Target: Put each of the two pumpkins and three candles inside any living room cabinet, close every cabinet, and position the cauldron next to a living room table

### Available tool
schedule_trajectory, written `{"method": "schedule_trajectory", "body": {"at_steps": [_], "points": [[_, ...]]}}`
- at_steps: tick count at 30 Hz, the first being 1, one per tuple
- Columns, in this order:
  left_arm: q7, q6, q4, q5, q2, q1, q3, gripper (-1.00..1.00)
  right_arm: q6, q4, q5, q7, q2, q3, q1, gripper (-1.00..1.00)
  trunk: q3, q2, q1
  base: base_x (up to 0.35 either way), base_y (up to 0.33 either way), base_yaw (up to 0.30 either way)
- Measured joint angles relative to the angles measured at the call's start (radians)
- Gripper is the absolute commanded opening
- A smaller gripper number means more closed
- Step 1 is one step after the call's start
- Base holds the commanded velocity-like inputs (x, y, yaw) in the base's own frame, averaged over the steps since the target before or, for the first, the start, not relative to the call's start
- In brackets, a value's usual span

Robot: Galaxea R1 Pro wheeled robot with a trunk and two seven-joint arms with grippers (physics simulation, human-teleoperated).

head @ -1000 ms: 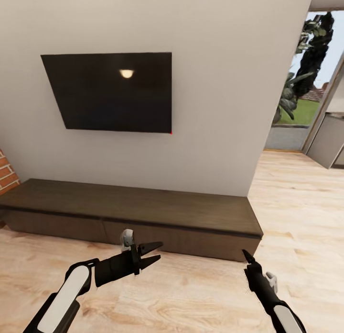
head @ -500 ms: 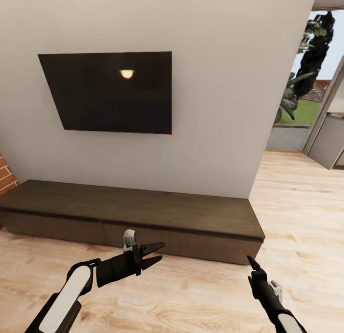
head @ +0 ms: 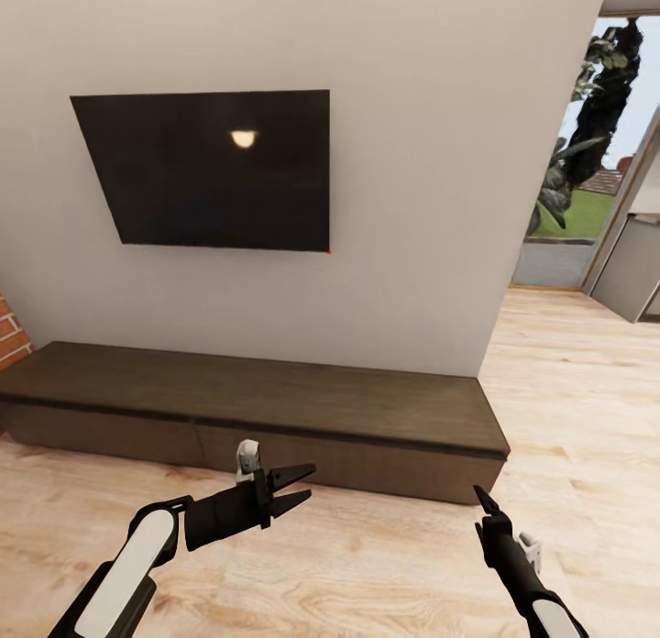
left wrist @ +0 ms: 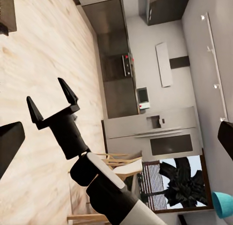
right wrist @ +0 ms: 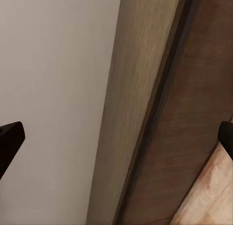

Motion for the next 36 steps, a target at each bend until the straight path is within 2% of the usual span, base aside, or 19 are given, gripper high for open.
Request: {"method": "schedule_trajectory", "body": {"at_steps": [6,12,17,24,26,30,36], "points": [[0.000,0.000,0.000,0.000,-0.001,0.000,0.000,1.00,0.002,-0.008,0.001,0.002,-0.001,0.007,0.000,1.00,-0.019,-0.042,0.023,0.000,0.000,0.000],[0.000,0.000,0.000,0.000,-0.001,0.000,0.000,1.00,0.000,-0.014,0.005,0.037,0.002,0.012,0.000,1.00,-0.038,-0.084,0.046,0.000,0.000,0.000],[-0.001,0.000,0.000,0.000,-0.002,0.000,-0.001,1.00,0.001,-0.015,0.009,0.059,0.002,0.037,0.000,1.00,-0.053,-0.119,0.065,0.000,0.000,0.000],[-0.001,0.000,0.000,-0.001,-0.005,0.000,-0.008,1.00,0.001,-0.012,0.010,0.064,0.004,0.044,0.000,1.00,-0.075,-0.168,0.092,0.000,0.000,0.000],[0.000,0.000,0.001,-0.001,-0.006,0.000,-0.014,1.00,0.000,-0.007,0.021,0.062,0.004,0.045,0.000,1.00,-0.082,-0.182,0.100,0.000,0.000,0.000],[0.000,0.000,0.002,-0.002,-0.007,0.000,-0.020,1.00,-0.002,-0.002,0.077,0.062,0.005,0.045,0.000,1.00,-0.094,-0.210,0.115,0.000,0.000,0.000],[-0.001,0.000,0.001,0.001,-0.008,0.000,-0.028,1.00,-0.045,-0.002,0.094,0.063,0.006,0.047,-0.001,1.00,-0.113,-0.252,0.138,0.000,0.000,0.000]]}}
